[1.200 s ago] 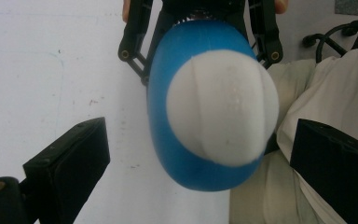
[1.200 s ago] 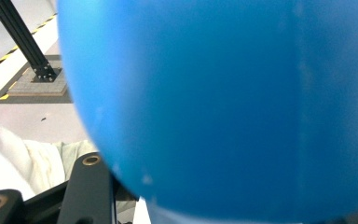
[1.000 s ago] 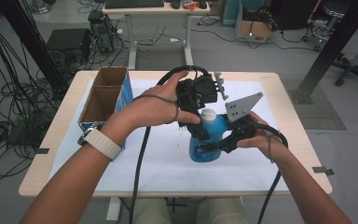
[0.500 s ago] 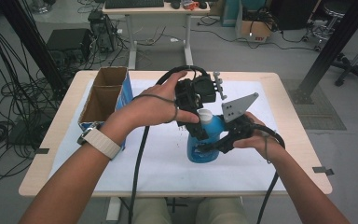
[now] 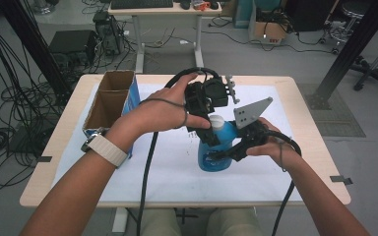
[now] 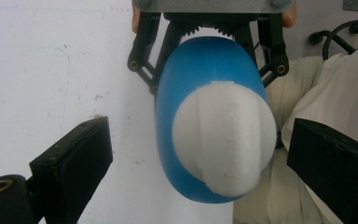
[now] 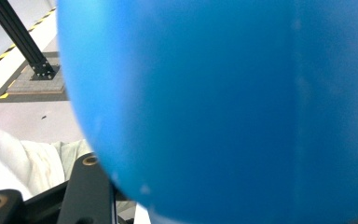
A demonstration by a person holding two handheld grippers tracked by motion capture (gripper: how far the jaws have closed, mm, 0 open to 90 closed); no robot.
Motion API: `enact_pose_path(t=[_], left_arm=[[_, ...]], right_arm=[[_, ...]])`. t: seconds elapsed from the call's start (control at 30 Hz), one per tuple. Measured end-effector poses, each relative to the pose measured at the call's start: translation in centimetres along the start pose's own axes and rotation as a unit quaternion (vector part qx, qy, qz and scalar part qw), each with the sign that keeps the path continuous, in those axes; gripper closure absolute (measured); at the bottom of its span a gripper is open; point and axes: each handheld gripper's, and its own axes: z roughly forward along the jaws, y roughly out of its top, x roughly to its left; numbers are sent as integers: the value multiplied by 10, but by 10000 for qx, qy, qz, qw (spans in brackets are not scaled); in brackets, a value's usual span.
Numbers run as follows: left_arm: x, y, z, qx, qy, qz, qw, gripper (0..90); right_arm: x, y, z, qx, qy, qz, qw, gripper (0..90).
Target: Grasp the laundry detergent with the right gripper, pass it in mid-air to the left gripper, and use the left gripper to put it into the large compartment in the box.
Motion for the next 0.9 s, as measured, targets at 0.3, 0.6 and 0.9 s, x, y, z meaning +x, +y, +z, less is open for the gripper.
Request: enact_pose_path(t=[0.3, 0.6, 0.9], left_arm=[[0, 0, -1, -26, 5, -20, 10000, 70], [-1, -2, -1, -74, 26, -20, 10000, 70], [-1, 0, -2, -74, 30, -9, 10000, 70]], right_arm=[[2, 1, 0, 17, 70, 116, 9999, 422], [0, 0, 0, 57, -3, 15, 10000, 422], [0, 1, -2, 53, -3, 14, 10000, 422]])
